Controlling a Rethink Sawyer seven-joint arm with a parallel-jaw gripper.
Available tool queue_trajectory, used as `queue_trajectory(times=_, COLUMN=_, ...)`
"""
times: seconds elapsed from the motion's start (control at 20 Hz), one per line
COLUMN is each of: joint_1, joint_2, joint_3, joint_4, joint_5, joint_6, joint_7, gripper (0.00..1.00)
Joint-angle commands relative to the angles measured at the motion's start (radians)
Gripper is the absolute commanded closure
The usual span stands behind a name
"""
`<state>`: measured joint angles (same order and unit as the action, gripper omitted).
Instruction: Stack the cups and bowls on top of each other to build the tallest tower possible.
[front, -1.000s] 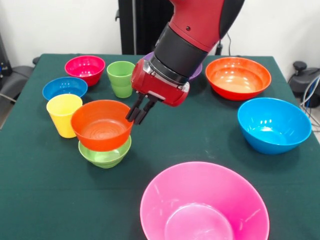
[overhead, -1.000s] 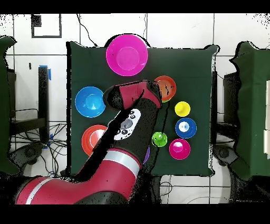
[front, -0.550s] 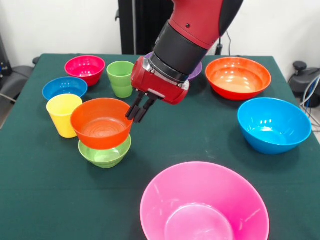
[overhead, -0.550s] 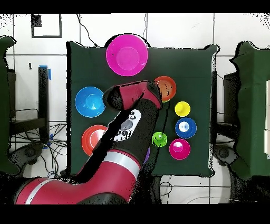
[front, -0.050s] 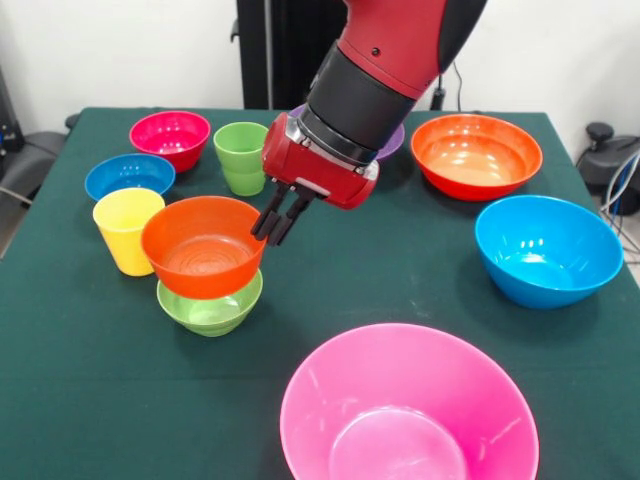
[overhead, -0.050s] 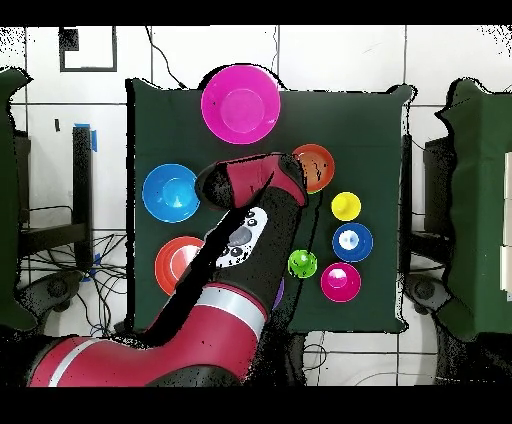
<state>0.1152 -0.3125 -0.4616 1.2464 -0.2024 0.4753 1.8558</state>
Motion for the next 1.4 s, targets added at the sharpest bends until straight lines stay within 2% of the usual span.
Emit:
queue_trajectory(times=0.05, joint_1=0.004, joint_2=0.029, joint_3=0.121, joint_4=0.022, joint_5=0.001, joint_6=0.03, joint_7=0.072, gripper=1.0)
queue_trajectory(times=1.4, joint_1=-0.006, joint_2=0.053, joint_3=0.12, joint_4=-0.03, joint_5=0.001, joint_6=0.026, joint_7=0.065, gripper=1.0)
